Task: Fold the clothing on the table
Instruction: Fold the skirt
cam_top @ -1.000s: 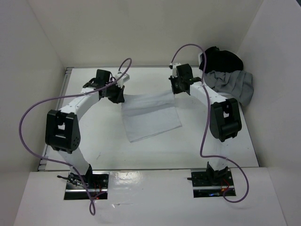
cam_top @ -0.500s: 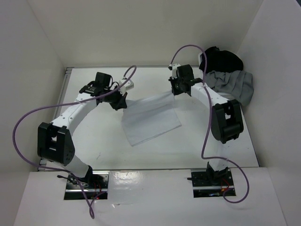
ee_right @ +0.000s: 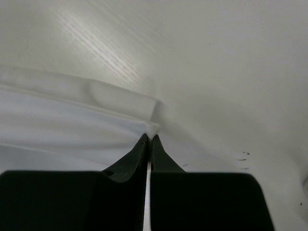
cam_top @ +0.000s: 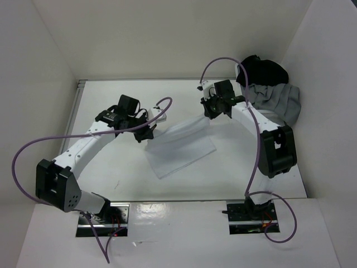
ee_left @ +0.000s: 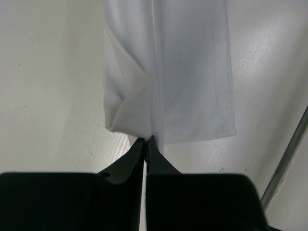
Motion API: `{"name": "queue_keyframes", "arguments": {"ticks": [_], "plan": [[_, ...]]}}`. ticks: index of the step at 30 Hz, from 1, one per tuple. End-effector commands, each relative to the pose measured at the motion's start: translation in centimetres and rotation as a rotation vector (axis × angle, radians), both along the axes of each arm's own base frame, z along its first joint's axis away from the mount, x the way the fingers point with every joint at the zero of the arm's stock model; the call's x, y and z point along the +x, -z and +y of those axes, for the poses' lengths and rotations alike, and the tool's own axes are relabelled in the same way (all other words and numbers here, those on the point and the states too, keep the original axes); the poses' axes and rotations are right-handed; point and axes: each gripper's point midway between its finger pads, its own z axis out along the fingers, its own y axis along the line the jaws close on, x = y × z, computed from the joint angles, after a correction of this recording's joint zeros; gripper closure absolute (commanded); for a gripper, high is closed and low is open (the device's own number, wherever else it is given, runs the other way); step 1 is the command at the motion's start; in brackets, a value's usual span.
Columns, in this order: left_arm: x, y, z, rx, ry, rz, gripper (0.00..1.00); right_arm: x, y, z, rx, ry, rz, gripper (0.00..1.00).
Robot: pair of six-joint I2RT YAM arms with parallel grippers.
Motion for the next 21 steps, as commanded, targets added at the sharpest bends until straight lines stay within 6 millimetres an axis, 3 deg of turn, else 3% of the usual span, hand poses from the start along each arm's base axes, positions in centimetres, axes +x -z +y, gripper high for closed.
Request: {"name": "queue_keyframes", "arguments": {"ticks": [1, 7, 11, 16, 18, 21], "plan": [[-1.7, 0.6, 1.3, 0.062, 0.017, 0.01, 1.0, -1.9, -1.4, -1.3, -0.049, -0.124, -0.025, 1.0], [-2.5, 1.2, 1.6, 0.089, 0.042, 0.02, 1.0, -5.0, 0.1, -1.6, -0.085, -0.242, 0.019, 1.0], [-3.9, 1.7, 1.6, 0.118, 0.098, 0.034, 0.92, -6.4, 0.7, -2.3, -0.138, -0.313, 0.006, 1.0], [-5.0, 1.7, 1.5, 0.132, 0.128, 0.013, 0.79, -7.2, 0.6, -2.8, -0.166, -0.337, -0.015, 0.68], [-5.3, 0.9, 1.2, 0.124, 0.145, -0.02, 0.78, -7.3, 0.6, -2.8, -0.165, -0.336, -0.021, 0.68], [-6.1, 1.0, 1.1, 0.13, 0.16, -0.027, 0.77, -7.3, 0.6, -2.9, -0.17, -0.343, -0.025, 0.76]]}}
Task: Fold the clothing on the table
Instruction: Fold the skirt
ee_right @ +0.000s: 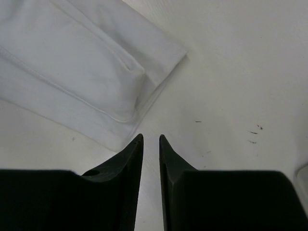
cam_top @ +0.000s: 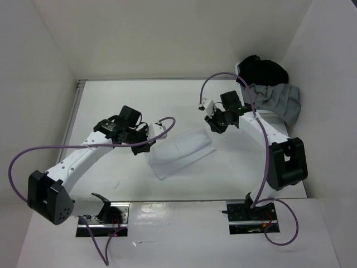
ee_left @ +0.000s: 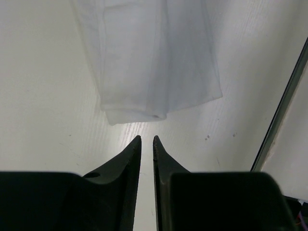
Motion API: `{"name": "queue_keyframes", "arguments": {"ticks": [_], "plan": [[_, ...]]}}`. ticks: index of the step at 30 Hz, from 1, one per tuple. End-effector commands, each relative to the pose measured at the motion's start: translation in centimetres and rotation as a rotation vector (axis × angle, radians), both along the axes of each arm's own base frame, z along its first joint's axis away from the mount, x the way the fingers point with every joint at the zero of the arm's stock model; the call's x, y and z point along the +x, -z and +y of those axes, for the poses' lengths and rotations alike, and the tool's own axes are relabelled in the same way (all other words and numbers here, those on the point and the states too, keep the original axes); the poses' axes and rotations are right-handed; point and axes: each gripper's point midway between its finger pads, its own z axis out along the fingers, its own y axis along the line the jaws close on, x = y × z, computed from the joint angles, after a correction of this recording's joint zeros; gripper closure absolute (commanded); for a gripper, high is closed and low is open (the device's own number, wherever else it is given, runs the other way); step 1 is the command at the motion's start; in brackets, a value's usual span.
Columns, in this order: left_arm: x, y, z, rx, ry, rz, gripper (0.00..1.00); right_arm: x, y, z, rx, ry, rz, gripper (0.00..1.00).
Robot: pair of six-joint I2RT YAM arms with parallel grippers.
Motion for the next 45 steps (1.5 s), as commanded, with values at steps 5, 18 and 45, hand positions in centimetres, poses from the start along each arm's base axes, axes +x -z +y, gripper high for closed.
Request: {"name": "queue_keyframes", "arguments": {"ticks": [5, 18, 45], "plan": [[-1.6, -0.6, 0.3, 0.0, 0.036, -0.032, 0.77, -0.4, -1.7, -0.3, -0.007, -0.049, -0.05, 0.62], [1.9, 1.4, 0.0, -0.013, -0.212, 0.073, 0.67, 1.6, -0.8, 2.1, 0.1, -0.018, 0.028, 0.2], [6.4, -1.0, 7.2, -0.154, -0.622, 0.05, 0.63, -1.5, 1.9, 14.1, 0.013, -0.33, 0.058, 0.12]]}}
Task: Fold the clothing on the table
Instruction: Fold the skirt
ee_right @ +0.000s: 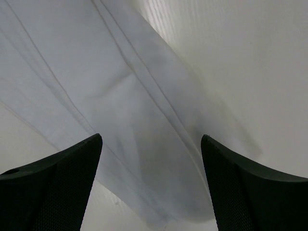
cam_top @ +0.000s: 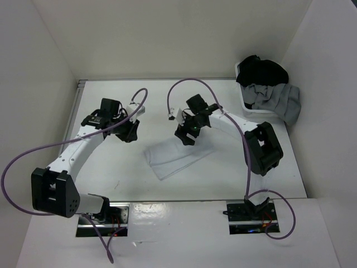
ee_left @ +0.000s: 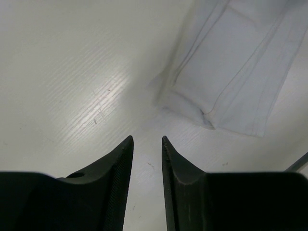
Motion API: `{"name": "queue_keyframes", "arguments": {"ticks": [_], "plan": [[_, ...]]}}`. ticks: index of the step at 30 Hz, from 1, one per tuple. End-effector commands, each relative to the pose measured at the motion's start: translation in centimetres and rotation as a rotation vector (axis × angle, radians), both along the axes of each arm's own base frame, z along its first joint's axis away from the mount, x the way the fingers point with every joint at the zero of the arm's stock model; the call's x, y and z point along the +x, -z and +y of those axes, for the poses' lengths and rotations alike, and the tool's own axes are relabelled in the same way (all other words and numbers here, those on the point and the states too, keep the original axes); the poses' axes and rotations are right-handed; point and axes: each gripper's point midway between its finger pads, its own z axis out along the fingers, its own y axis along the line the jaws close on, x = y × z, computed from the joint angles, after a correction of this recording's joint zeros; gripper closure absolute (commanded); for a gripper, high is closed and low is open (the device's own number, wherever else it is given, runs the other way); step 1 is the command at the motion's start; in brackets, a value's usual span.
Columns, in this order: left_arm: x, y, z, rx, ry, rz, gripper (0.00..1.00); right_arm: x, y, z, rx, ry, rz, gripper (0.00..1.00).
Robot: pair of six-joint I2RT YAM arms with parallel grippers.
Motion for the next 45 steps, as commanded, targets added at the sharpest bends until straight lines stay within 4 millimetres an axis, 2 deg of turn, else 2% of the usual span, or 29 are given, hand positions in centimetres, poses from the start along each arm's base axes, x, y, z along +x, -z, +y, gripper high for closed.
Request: {"name": "queue_keyframes", "arguments": {"ticks": [1, 4, 10, 14, 15, 18, 19, 22, 31, 34, 40, 41, 43, 44, 45], "plan": [[0.7, -2.1, 1.0, -0.036, -0.079, -0.055, 0.63, -0.2, -1.5, 2.9, 0.015, -0.066, -0.049, 0.12], [0.9, -2.6, 2.4, -0.034, -0.143, -0.068, 0.58, -1.7, -0.4, 4.5, -0.007, -0.113, -0.035, 0.12], [0.9, -3.7, 4.8, -0.025, -0.266, -0.102, 0.46, -2.6, 1.3, 5.1, -0.03, -0.139, -0.003, 0.12], [1.0, -4.7, 6.9, -0.006, -0.375, -0.144, 0.28, -2.6, 2.2, 4.9, -0.049, -0.135, 0.01, 0.12], [0.9, -5.2, 7.5, -0.016, -0.405, -0.156, 0.18, -2.6, 2.2, 4.9, -0.049, -0.135, 0.01, 0.12], [1.2, -5.3, 10.2, 0.02, -0.529, -0.191, 0.0, -2.7, 2.5, 4.6, -0.062, -0.122, 0.016, 0.11], [1.1, -5.7, 11.0, 0.034, -0.556, -0.208, 0.0, -2.9, 3.3, 4.2, -0.081, -0.118, 0.027, 0.11], [1.0, -6.7, 12.9, 0.044, -0.646, -0.247, 0.0, -2.5, 3.7, 4.1, -0.094, -0.092, 0.024, 0.07], [-0.1, -7.0, 17.0, 0.083, -0.828, -0.28, 0.0, -1.3, 5.6, 4.6, -0.108, -0.036, 0.033, 0.04], [-0.3, -6.6, 17.2, 0.082, -0.832, -0.26, 0.0, -1.1, 5.7, 4.8, -0.108, -0.036, 0.034, 0.04], [0.0, -5.8, 17.2, 0.075, -0.825, -0.224, 0.0, -0.6, 6.5, 3.7, -0.128, 0.013, 0.045, 0.04], [0.1, -5.5, 17.0, 0.07, -0.819, -0.213, 0.0, 0.0, 6.2, 3.8, -0.127, 0.03, 0.027, 0.04], [0.2, -5.3, 17.0, 0.072, -0.818, -0.204, 0.0, 0.9, 7.0, 3.4, -0.141, 0.081, 0.025, 0.04], [0.2, -5.3, 17.0, 0.072, -0.818, -0.204, 0.0, 2.0, 6.4, 3.9, -0.124, 0.128, 0.007, 0.04], [0.2, -5.3, 17.0, 0.072, -0.818, -0.204, 0.0, 2.7, 6.9, 3.4, -0.14, 0.163, 0.004, 0.04]]}}
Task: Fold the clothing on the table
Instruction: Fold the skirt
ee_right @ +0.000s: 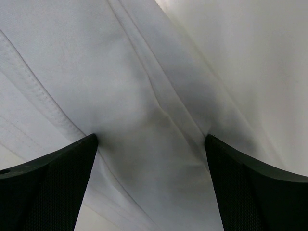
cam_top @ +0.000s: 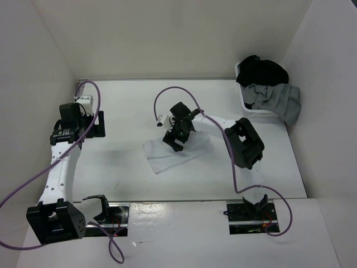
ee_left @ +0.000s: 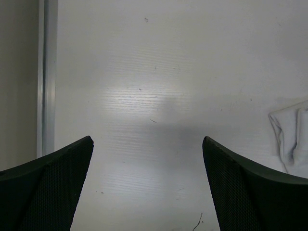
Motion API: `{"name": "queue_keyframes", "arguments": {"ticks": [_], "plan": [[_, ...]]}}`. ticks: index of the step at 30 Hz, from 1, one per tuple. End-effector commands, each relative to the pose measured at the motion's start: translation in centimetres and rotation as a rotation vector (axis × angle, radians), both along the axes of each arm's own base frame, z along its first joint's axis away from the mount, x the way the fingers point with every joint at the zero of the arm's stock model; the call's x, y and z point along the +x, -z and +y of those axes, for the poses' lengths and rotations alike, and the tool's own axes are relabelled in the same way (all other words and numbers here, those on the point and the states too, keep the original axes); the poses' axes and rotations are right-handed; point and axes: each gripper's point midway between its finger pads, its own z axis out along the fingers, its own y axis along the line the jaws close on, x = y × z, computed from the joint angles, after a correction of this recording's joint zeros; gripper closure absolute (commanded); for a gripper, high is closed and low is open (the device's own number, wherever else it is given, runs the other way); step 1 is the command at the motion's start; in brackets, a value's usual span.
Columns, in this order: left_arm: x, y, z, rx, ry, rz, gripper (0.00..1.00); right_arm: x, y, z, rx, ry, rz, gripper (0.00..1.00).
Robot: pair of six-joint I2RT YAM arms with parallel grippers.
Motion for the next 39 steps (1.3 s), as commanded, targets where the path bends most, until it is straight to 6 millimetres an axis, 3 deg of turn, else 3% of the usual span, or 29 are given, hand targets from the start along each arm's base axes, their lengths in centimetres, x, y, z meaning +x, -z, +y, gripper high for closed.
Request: {"name": "queue_keyframes", "arguments": {"ticks": [1, 9, 13, 15, 18, 21, 25, 29, 34, 39], "plan": [[0.3, -0.4, -0.1, -0.015, -0.004, -0.018, 0.0, 4.2, 1.7, -0.6, -0.031, 0.161, -0.066, 0.04], [0.4, -0.4, -0.2, -0.021, 0.003, -0.019, 0.0, 11.7, 0.7, -1.4, -0.033, 0.48, -0.193, 0.04], [0.4, -0.4, -0.2, -0.021, 0.003, -0.019, 0.0, 12.3, 0.5, -1.3, -0.026, 0.494, -0.18, 0.04], [0.4, -0.4, -0.2, -0.021, 0.003, -0.019, 0.0, 12.1, -0.9, -1.0, -0.001, 0.484, -0.178, 0.04], [0.4, -0.4, -0.4, -0.027, 0.01, -0.02, 0.0, 12.0, -6.1, -0.2, 0.091, 0.447, -0.225, 0.04], [0.4, -0.4, -0.4, -0.027, 0.01, -0.02, 0.0, 11.9, -8.6, -0.9, 0.113, 0.424, -0.263, 0.04], [0.3, -0.6, -0.4, -0.018, 0.016, -0.028, 0.0, 11.9, -9.5, -2.5, 0.137, 0.432, -0.252, 0.06], [0.2, -0.9, -0.4, -0.016, 0.016, -0.037, 0.0, 12.1, -9.6, -3.3, 0.161, 0.451, -0.252, 0.09], [0.3, -0.9, -0.5, -0.022, 0.024, -0.038, 0.0, 12.2, -6.3, -3.2, 0.119, 0.45, -0.207, 0.28], [0.3, -0.6, -0.5, -0.024, 0.023, -0.029, 0.0, 12.4, -5.9, -2.1, 0.148, 0.404, -0.183, 0.31]]}}
